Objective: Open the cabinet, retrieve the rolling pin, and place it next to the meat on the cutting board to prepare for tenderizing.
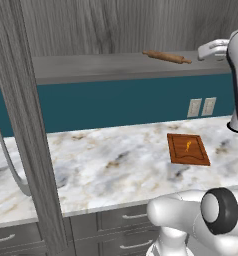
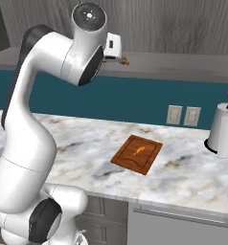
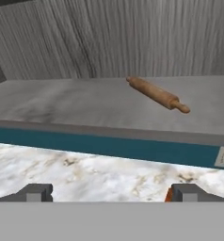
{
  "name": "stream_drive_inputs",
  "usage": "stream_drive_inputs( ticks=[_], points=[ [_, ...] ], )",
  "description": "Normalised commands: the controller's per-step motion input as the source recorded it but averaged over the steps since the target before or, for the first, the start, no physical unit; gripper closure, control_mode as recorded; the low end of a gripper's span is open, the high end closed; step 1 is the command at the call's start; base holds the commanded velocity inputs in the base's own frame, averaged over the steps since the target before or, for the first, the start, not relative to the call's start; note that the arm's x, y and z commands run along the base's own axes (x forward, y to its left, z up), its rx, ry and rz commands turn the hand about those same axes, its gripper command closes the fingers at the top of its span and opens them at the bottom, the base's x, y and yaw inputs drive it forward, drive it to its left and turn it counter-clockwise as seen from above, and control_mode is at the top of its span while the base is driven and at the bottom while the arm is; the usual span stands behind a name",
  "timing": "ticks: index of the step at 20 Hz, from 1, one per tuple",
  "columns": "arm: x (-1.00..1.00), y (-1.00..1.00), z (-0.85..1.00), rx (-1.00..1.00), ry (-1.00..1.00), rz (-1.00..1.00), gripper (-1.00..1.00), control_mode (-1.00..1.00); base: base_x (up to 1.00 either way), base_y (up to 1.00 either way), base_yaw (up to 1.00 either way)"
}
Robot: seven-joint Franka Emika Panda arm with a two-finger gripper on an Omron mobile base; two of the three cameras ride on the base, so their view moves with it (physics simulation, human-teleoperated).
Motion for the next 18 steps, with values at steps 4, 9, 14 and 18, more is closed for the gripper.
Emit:
stream_drive_inputs(
  ticks=[4, 9, 14, 18],
  points=[
    [0.11, 0.0, -0.04, 0.0, 0.0, 0.05, -1.0, -1.0, 0.0, 0.0, 0.0],
    [0.39, 0.0, -0.02, 0.0, 0.0, 0.11, -1.0, -1.0, 0.0, 0.0, 0.0],
    [0.41, -0.05, -0.09, 0.0, -0.01, 0.13, -1.0, -1.0, 0.0, 0.0, 0.0],
    [0.43, -0.12, -0.09, 0.0, 0.0, 0.11, -1.0, -1.0, 0.0, 0.0, 0.0]
  ],
)
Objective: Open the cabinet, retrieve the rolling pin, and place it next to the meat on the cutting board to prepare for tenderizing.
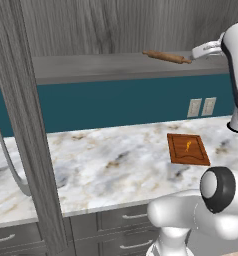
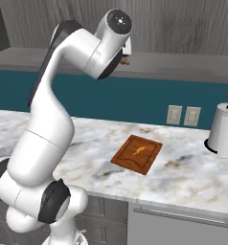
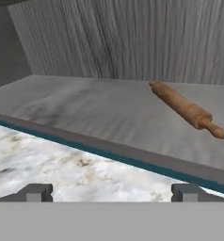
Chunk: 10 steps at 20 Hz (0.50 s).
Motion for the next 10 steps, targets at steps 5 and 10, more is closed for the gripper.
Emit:
stream_drive_inputs(
  ticks=[5, 10],
  points=[
    [0.46, -0.13, -0.06, 0.0, 0.0, 0.11, -1.0, -1.0, 0.0, 0.0, 0.0],
    [0.29, -0.2, -0.01, -0.01, 0.0, 0.05, -1.0, -1.0, 0.0, 0.0, 0.0]
  ],
)
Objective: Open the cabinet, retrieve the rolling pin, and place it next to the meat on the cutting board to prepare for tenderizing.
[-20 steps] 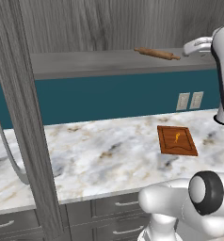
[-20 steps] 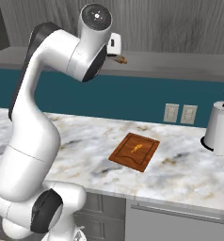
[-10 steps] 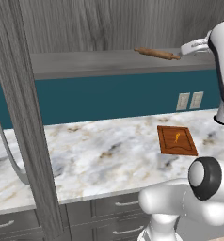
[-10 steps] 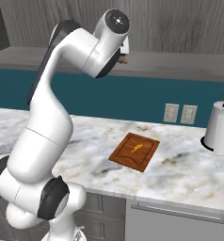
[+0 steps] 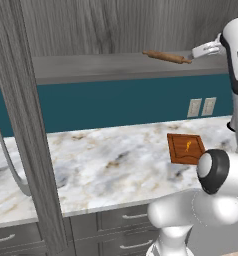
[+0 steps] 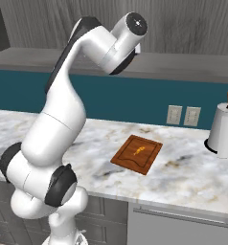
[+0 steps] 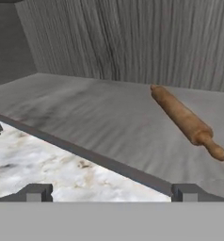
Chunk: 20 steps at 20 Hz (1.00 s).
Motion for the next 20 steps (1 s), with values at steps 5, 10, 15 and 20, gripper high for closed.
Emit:
stream_drive_inputs(
  ticks=[5, 10, 15, 20],
  points=[
    [0.3, -0.16, 0.0, 0.0, 0.0, 0.04, -1.0, -1.0, 0.0, 0.0, 0.0],
    [0.37, -0.02, -0.06, 0.0, 0.03, 0.02, -1.0, -1.0, 0.0, 0.0, 0.0],
    [0.49, 0.0, -0.17, 0.0, 0.06, 0.01, -1.0, -1.0, 0.0, 0.0, 0.0],
    [0.51, -0.02, -0.13, 0.0, 0.03, 0.02, -1.0, -1.0, 0.0, 0.0, 0.0]
  ],
)
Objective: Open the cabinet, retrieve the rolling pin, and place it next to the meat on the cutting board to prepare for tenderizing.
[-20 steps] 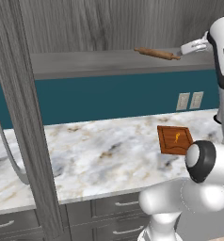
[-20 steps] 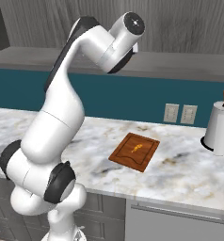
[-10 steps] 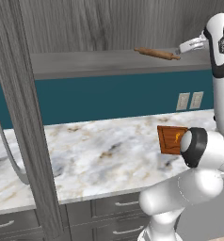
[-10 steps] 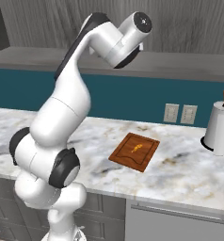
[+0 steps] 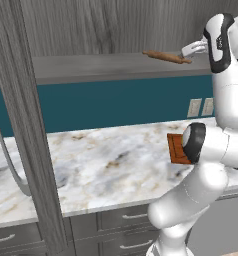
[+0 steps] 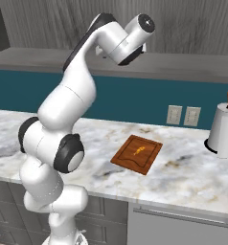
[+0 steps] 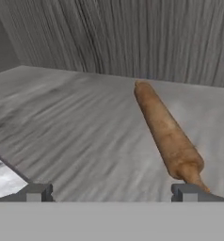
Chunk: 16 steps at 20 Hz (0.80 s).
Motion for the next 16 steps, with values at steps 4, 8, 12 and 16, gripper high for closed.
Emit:
stream_drive_inputs(
  ticks=[4, 8, 12, 16],
  points=[
    [0.55, -0.05, -0.08, -0.01, 0.0, 0.04, -1.0, -1.0, 0.0, 0.0, 0.0],
    [0.59, -0.08, -0.07, -0.02, 0.0, 0.04, -1.0, -1.0, 0.0, 0.0, 0.0],
    [0.54, -0.1, -0.05, -0.01, 0.02, 0.04, -1.0, -1.0, 0.0, 0.0, 0.0],
    [0.49, -0.12, -0.02, 0.0, 0.03, 0.04, -1.0, -1.0, 0.0, 0.0, 0.0]
  ],
)
